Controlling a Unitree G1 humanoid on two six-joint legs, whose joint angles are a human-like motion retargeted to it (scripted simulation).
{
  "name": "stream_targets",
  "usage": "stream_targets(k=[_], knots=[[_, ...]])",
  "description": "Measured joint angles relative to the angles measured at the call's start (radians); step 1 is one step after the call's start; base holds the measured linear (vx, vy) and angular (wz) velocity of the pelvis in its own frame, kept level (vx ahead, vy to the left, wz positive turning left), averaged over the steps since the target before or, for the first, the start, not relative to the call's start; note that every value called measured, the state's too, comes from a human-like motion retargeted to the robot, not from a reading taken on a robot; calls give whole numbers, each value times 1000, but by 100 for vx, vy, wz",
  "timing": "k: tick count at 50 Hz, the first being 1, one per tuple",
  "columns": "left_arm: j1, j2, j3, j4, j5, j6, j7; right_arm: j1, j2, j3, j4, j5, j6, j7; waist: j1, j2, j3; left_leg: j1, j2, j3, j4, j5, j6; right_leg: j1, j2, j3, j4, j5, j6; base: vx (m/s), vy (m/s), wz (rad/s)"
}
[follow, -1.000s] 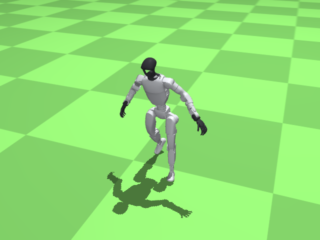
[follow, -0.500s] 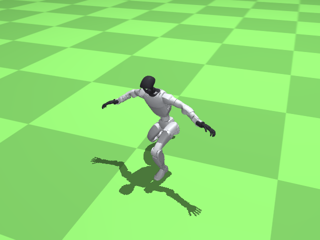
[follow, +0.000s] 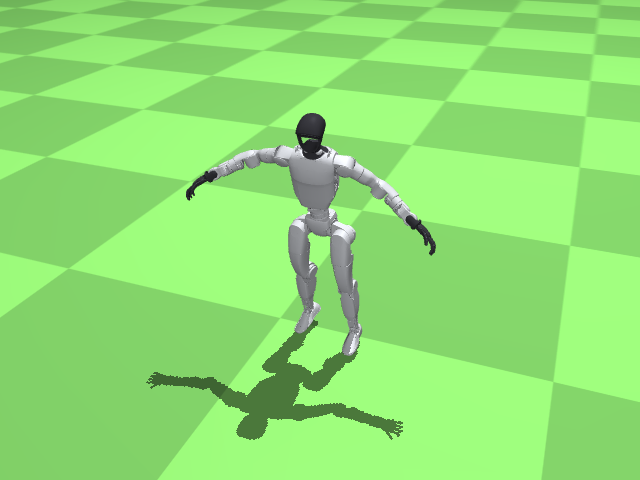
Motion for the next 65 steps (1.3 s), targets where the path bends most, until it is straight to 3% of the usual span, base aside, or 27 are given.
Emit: stream_targets(k=[5, 7, 10, 13, 15, 17, 20, 23, 27, 30, 32, 35, 37, 38, 40, 41, 43, 45, 48, 50, 53, 55, 57, 59, 60, 63, 65], knots=[[3, -72, 103, 50, 23, 52, -11, 70, 74, -62, 101, -55, 55, 98, -240, -4, -5, 148, -80, -279, 230, 30, -28, -217, -64, -102, -16, -266, 3, 16, -8, 295], [26, -72, 114, 50, 51, 46, 35, 127, 97, -116, 132, -73, 45, 43, -296, 31, 1, 234, -34, -355, 240, 72, -78, -289, -76, -190, -15, -364, 8, 12, -11, 218], [42, -70, 101, 34, 54, 20, 166, 215, 130, -214, 140, -42, 4, -115, -349, 105, 14, 322, 88, -407, 204, 50, -97, -437, -82, -290, 79, -321, 8, -1, -7, 162], [25, -91, 89, 3, -17, 13, 307, 241, 189, -294, 64, 38, -35, -289, -347, 183, 61, 339, 205, -372, 270, -347, 19, -757, -146, -265, 618, -329, 8, -11, 7, 73], [5, -135, 92, -18, -88, 14, 360, 196, 247, -294, -22, 72, -62, -403, -363, 201, 175, 376, 248, -362, 390, -628, 84, -912, -230, -231, 1020, -421, -8, -12, 0, 56], [-29, -209, 83, -27, -164, 12, 372, 106, 307, -205, -108, 79, -92, -493, -376, 219, 316, 386, 294, -359, 573, -785, 130, -947, -271, -240, 1226, -485, -51, -13, -6, 28], [-118, -346, 28, -17, -259, 17, 367, -52, 380, 21, -196, 4, -100, -560, -375, 244, 484, 342, 341, -368, 862, -850, 151, -951, -282, -265, 1370, -521, -89, -5, -8, -10], [-187, -489, -59, 4, -270, 30, 347, -143, 407, 225, -231, -181, -66, -525, -350, 265, 496, 274, 347, -354, 982, -799, 152, -992, -279, -260, 1411, -541, -94, 11, -9, -22], [-271, -658, -130, 33, -234, 35, 316, -231, 403, 329, -248, -327, -42, -394, -385, 299, 477, 376, 355, -300, 713, -763, 147, -976, -290, -270, 1389, -568, -71, 27, -8, 14], [-286, -730, -233, 9, -202, 45, 264, -236, 378, 326, -230, -245, -39, -237, -459, 355, 370, 421, 366, -304, 392, -633, 86, -970, -283, -308, 1288, -563, -87, 33, -8, 42], [-261, -736, -343, -71, -135, 35, 219, -181, 349, 304, -214, -177, -40, -153, -502, 407, 265, 385, 368, -330, 236, -445, 29, -945, -264, -352, 1149, -536, -116, 35, -10, 53], [-202, -692, -485, -247, 15, -26, 192, -5, 324, 233, -242, -149, -71, -99, -551, 445, 142, 328, 329, -378, 72, -61, -30, -829, -233, -402, 856, -431, -141, 37, -10, 69], [-170, -662, -523, -331, 67, -73, 217, 130, 340, 183, -298, -157, -90, -81, -579, 418, 112, 309, 259, -383, 29, 116, -28, -672, -203, -406, 576, -279, -144, 37, -12, 58], [-156, -656, -530, -355, 77, -90, 232, 189, 356, 167, -325, -157, -91, -62, -590, 392, 106, 303, 211, -376, 25, 148, -13, -575, -188, -399, 412, -175, -140, 37, -15, 32], [-128, -660, -528, -364, 81, -110, 248, 272, 397, 163, -357, -151, -75, -1, -602, 324, 103, 298, 98, -355, 27, 120, 18, -381, -170, -371, 117, 33, -98, 35, -18, -17], [-117, -663, -520, -347, 86, -107, 241, 284, 420, 186, -348, -149, -55, 46, -585, 296, 104, 293, 53, -345, 17, 83, 24, -311, -151, -349, 39, 82, -55, 31, -19, -97], [-95, -666, -500, -306, 95, -92, 218, 275, 458, 258, -303, -154, -17, 138, -522, 263, 94, 253, -14, -322, -20, 29, 41, -214, -92, -286, -39, 100, -1, 25, -15, -196], [-76, -657, -473, -264, 86, -71, 186, 208, 484, 363, -212, -189, 10, 212, -418, 242, 74, 174, -52, -277, -62, -13, 75, -161, -25, -188, -17, 46, -9, 20, -9, -294], [-39, -637, -437, -220, 21, -53, 167, 79, 512, 506, -79, -329, 16, 228, -254, 217, 57, 25, -51, -155, -90, -116, 132, -85, 31, -47, 100, 12, -63, 19, -2, -330], [-8, -621, -414, -200, -29, -46, 170, -2, 530, 575, -13, -447, 9, 183, -158, 197, 57, -64, -27, -57, -97, -206, 150, -21, 40, 30, 177, 30, -67, 21, 3, -313], [51, -592, -388, -211, -62, -34, 181, -66, 537, 614, -5, -565, 9, 88, -24, 157, 59, -162, 22, 78, -115, -341, 143, 86, -12, 90, 249, 123, -9, 23, 4, -299], [90, -558, -378, -253, -70, -26, 182, -84, 527, 617, -58, -578, 12, 43, 73, 131, 56, -227, 85, 124, -104, -362, 121, 142, -64, 64, 263, 176, 8, 20, -3, -295], [114, -500, -383, -325, -91, -14, 175, -90, 499, 613, -163, -527, 22, 22, 144, 78, 51, -351, 120, 117, 28, -261, 117, 167, -161, 1, 286, 89, 5, 12, 1, -208], [127, -431, -393, -393, -102, -8, 156, -98, 463, 602, -278, -451, 23, -4, 149, 6, 50, -576, 118, 82, 375, -182, 117, 187, -289, -91, 352, -156, -23, 3, 2, -42], [130, -395, -397, -422, -95, -8, 143, -103, 448, 592, -333, -412, 17, -29, 138, -16, 55, -709, 126, 59, 606, -181, 103, 203, -339, -140, 402, -316, -43, -1, 4, 35], [76, -333, -435, -443, -120, -14, 184, -187, 411, 601, -421, -346, 13, -112, 78, -6, 156, -935, 139, 35, 1095, -265, 122, 239, -419, -108, 670, -676, -166, -8, 4, 86], [31, -318, -476, -429, -94, -15, 216, -251, 399, 624, -444, -337, -1, -194, 13, 0, 200, -1034, 105, 38, 1259, -296, 159, 200, -437, -3, 890, -810, -205, -12, 5, 140]])
